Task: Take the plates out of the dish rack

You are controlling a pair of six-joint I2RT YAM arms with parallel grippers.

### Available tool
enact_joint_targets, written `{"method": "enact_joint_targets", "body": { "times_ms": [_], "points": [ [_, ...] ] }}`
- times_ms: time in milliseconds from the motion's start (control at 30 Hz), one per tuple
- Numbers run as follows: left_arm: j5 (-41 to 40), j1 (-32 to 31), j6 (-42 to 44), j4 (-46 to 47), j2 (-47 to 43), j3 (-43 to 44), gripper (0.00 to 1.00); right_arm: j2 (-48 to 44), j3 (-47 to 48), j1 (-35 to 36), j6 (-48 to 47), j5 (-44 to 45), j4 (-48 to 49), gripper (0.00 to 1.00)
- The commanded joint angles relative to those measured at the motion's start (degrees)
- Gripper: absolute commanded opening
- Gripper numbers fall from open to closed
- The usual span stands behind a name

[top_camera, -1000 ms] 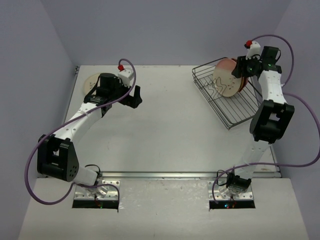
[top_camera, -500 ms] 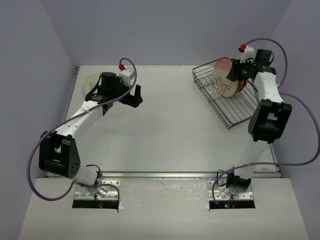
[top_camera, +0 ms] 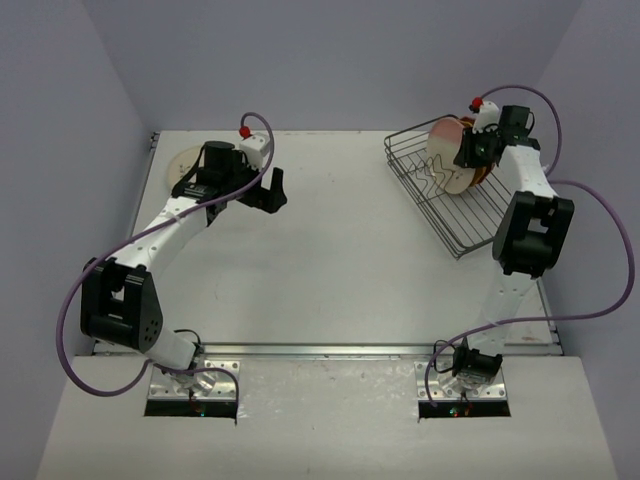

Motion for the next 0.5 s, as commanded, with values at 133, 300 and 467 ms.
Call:
{"method": "enact_joint_targets", "body": {
  "times_ms": [133, 300, 467],
  "points": [
    [1.09, -0.14, -1.14, 1.34, -0.59, 2.41, 1.00, -5.93, -0.33, 1.48, -0.52, -0.46, 1.21, 0.04],
    [-0.27, -0.10, -1.44, 0.89, -0.77, 2.68, 1.00, -11.21, -1.66, 1.57, -2.02, -0.25, 0.70, 0.00],
    [-1.67, 0.17, -2.28, 1.38, -1.78, 2.68, 1.00, -18.33, -3.49, 1.52, -3.64, -4.56, 0.99, 0.00]
  ]
}}
